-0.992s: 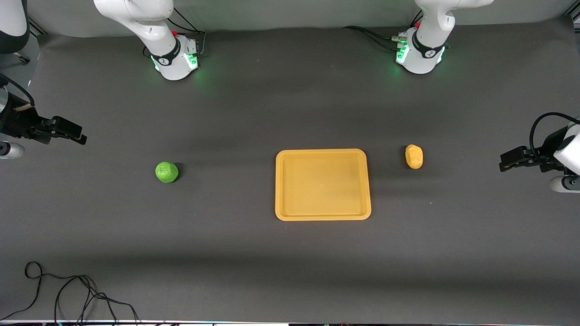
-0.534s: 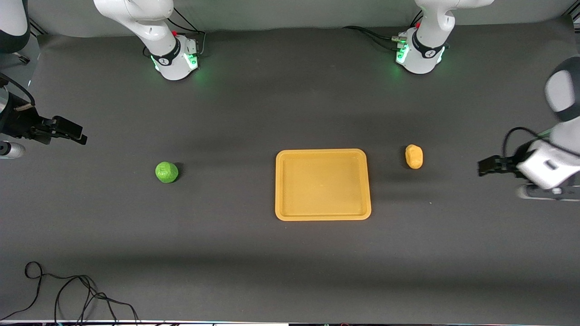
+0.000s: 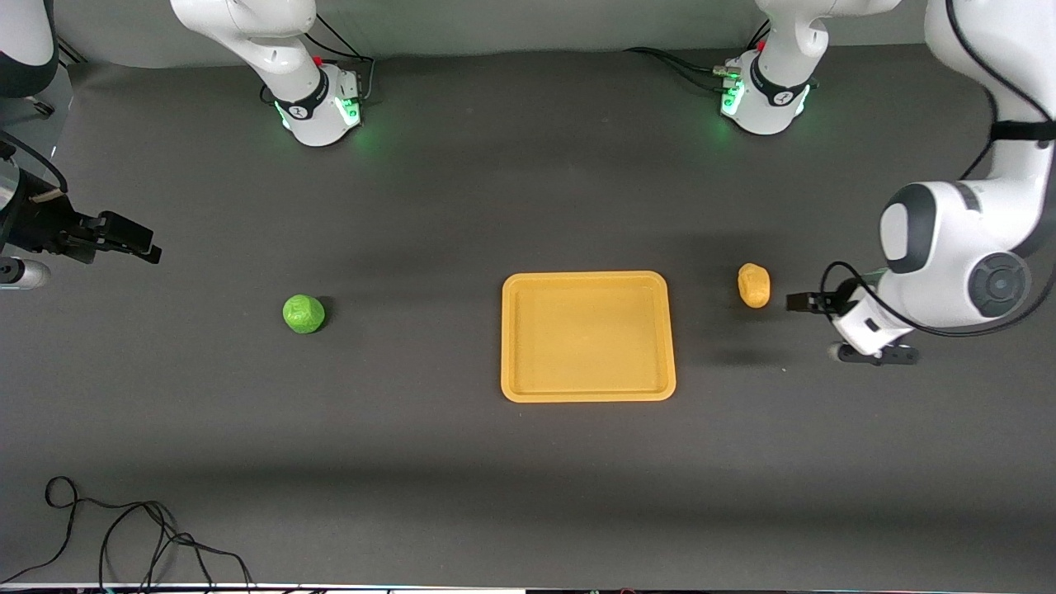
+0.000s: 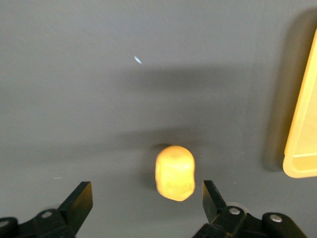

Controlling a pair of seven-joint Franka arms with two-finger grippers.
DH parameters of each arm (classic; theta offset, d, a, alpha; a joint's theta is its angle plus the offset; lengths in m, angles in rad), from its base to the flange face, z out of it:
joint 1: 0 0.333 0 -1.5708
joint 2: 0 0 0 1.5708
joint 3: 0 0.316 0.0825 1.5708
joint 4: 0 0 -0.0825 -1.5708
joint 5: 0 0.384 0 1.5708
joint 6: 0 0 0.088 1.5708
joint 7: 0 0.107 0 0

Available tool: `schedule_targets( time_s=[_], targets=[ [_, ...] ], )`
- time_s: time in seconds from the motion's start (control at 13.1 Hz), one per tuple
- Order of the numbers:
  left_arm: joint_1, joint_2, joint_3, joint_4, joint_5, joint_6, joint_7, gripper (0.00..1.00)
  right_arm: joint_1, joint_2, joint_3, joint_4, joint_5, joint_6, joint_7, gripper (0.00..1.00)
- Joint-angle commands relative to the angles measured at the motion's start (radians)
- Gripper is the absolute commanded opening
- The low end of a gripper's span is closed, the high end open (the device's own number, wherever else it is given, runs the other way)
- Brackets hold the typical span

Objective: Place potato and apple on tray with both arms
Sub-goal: 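Reach the left gripper down to the yellow potato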

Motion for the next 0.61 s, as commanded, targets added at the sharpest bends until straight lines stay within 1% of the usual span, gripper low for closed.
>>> schedule_targets(
  time_s=[0.0, 0.15, 0.23, 0.38, 0.53],
  targets=[
    [-0.012, -0.007, 0.005, -0.053, -0.058, 0.015, 0.073, 0.99, 0.005, -0.010, 0.002, -0.031, 0.013, 0.031, -0.022, 1.00],
    [-0.042, 0.033, 0.005, -0.056, -0.055, 0.024, 0.074, 0.98, 0.025, -0.031, 0.000, -0.075, 0.013, 0.045, -0.025, 1.00],
    [-0.074, 0.054, 0.005, -0.056, -0.049, 0.031, 0.074, 0.98, 0.054, -0.066, 0.000, -0.124, 0.009, 0.071, -0.026, 1.00],
    [-0.095, 0.103, 0.005, -0.051, -0.043, 0.032, 0.074, 0.97, 0.092, -0.175, 0.000, -0.280, 0.001, 0.156, -0.028, 1.00],
    [-0.089, 0.153, 0.007, -0.039, -0.005, 0.013, 0.076, 0.96, 0.103, -0.275, 0.000, -0.420, 0.001, 0.209, -0.048, 1.00]
  ],
)
